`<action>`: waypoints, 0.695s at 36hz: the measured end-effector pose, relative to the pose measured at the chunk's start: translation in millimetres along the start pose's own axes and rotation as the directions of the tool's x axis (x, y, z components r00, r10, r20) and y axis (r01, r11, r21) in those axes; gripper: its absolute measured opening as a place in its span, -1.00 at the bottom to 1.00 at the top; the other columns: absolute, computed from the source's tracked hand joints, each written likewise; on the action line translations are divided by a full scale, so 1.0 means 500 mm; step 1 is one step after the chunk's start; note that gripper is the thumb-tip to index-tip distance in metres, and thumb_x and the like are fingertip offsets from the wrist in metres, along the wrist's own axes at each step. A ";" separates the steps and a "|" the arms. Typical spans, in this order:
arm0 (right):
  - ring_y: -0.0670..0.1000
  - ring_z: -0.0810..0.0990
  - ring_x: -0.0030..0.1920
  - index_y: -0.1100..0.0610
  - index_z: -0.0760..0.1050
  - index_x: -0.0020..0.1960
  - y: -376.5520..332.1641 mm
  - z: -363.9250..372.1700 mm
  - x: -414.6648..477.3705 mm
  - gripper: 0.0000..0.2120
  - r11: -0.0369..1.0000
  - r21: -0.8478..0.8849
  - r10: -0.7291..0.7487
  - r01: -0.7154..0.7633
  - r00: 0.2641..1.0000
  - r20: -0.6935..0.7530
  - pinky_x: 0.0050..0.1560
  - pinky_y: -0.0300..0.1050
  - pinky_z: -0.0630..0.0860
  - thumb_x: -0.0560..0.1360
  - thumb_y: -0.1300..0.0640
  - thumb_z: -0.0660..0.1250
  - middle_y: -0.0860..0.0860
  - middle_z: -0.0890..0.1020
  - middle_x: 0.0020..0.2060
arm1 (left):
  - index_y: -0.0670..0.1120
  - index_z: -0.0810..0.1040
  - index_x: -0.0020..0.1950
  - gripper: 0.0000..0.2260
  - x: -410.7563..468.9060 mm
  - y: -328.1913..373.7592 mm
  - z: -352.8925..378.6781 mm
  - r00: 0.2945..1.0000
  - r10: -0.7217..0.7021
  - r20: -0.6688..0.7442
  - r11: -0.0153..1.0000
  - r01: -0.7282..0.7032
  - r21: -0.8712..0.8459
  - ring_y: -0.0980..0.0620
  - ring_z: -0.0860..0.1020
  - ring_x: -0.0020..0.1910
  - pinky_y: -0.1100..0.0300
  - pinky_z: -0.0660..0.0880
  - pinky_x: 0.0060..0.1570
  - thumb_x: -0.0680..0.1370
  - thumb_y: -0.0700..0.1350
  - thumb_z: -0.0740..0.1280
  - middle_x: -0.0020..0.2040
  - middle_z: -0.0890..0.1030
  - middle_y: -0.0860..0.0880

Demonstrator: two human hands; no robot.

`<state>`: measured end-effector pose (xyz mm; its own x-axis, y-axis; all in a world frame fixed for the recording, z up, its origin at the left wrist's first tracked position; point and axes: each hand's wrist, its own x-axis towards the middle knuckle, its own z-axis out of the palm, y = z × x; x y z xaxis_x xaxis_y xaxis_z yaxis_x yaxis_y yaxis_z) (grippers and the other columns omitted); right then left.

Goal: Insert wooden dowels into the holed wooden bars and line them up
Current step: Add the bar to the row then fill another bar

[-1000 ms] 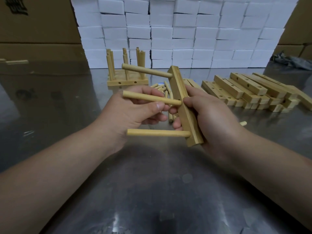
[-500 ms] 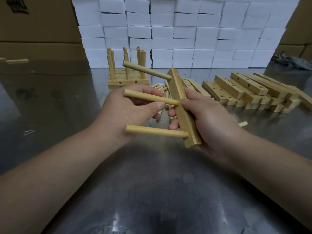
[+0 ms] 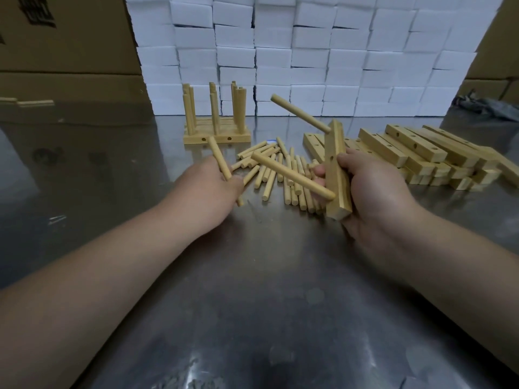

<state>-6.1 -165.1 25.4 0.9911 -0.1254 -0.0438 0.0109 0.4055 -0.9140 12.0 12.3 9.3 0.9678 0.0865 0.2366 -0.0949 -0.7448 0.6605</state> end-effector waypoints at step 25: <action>-0.06 0.54 -0.55 0.12 0.34 0.36 0.012 0.006 0.001 -0.66 0.999 -0.027 0.034 -0.035 0.999 -0.026 -0.52 -0.24 0.50 0.60 0.22 0.11 0.03 0.61 -0.49 | 0.14 0.58 -0.04 -0.83 -0.009 0.009 0.027 0.899 0.415 0.140 0.796 -0.433 0.424 0.10 0.35 -0.08 0.12 0.25 0.10 0.52 0.11 0.22 -0.17 0.49 0.13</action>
<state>-5.1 -160.0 21.0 0.9872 -0.1347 -0.0857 -0.0276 0.3848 -0.9226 10.2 -0.4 1.6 0.8634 -0.3235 0.3870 -0.3954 -0.9105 0.1209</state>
